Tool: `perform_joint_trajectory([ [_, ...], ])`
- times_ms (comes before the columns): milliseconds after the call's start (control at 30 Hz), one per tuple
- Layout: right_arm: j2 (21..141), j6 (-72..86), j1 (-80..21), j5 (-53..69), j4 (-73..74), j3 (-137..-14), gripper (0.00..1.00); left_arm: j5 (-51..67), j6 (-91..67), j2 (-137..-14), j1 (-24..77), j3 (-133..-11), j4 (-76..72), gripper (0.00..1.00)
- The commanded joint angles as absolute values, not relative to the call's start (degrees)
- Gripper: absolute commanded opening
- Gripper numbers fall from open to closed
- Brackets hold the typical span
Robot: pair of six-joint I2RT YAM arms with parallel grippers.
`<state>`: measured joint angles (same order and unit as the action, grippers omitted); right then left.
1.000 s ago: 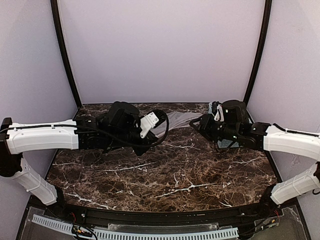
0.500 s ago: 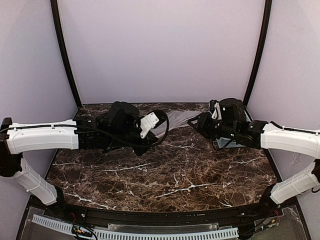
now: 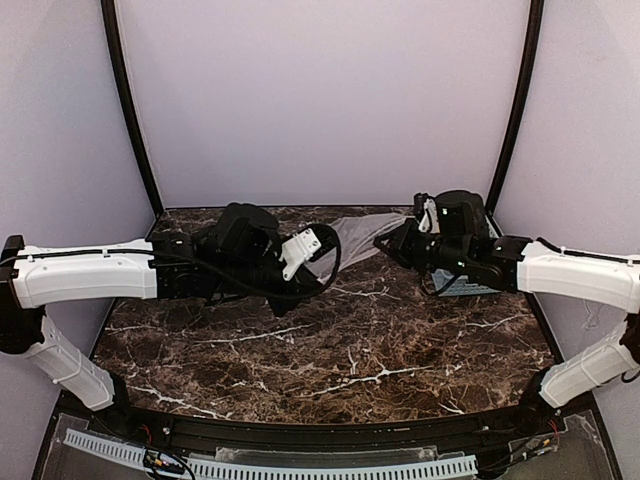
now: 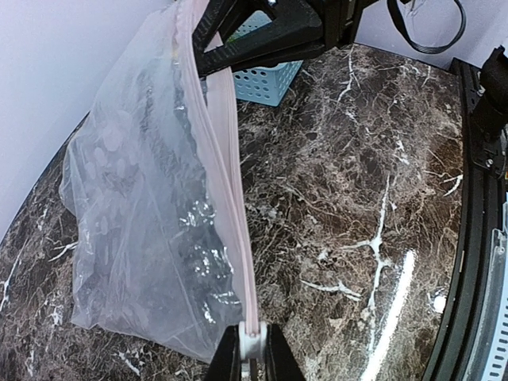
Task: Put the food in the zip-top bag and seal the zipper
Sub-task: Pass from the left arm to the right, then open the zipper food storage bag at the center of the board.
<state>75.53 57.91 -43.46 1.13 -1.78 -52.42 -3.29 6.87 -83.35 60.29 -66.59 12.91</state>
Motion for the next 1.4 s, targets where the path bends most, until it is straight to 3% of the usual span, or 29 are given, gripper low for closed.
perform_joint_trajectory([
  [0,75.8,57.0,-43.5,3.0,-4.3,-54.5,0.01,2.8,7.5,-82.3,60.2,-66.4,12.1,0.05],
  [33,75.7,56.8,-43.5,3.2,-4.2,-54.7,0.00,3.7,7.5,-82.3,60.2,-66.5,12.0,0.08],
  [200,74.6,54.9,-44.0,3.9,-3.8,-56.0,0.00,4.6,4.7,-82.0,60.2,-69.3,12.0,0.55],
  [367,73.3,52.4,-45.7,3.4,-3.1,-57.2,0.00,3.1,-1.2,-82.9,60.1,-76.6,14.0,0.76],
  [500,73.1,50.3,-47.5,2.7,-2.4,-58.3,0.00,0.8,-4.0,-85.1,59.9,-82.2,16.3,0.83],
  [1000,73.6,48.2,-51.2,1.4,-1.8,-59.2,0.00,-3.5,-7.1,-93.5,57.5,-87.8,20.4,0.88],
  [1367,74.1,47.5,-51.3,0.6,-0.6,-59.5,0.00,-6.0,-6.7,-92.9,56.6,-85.3,18.2,0.71],
])
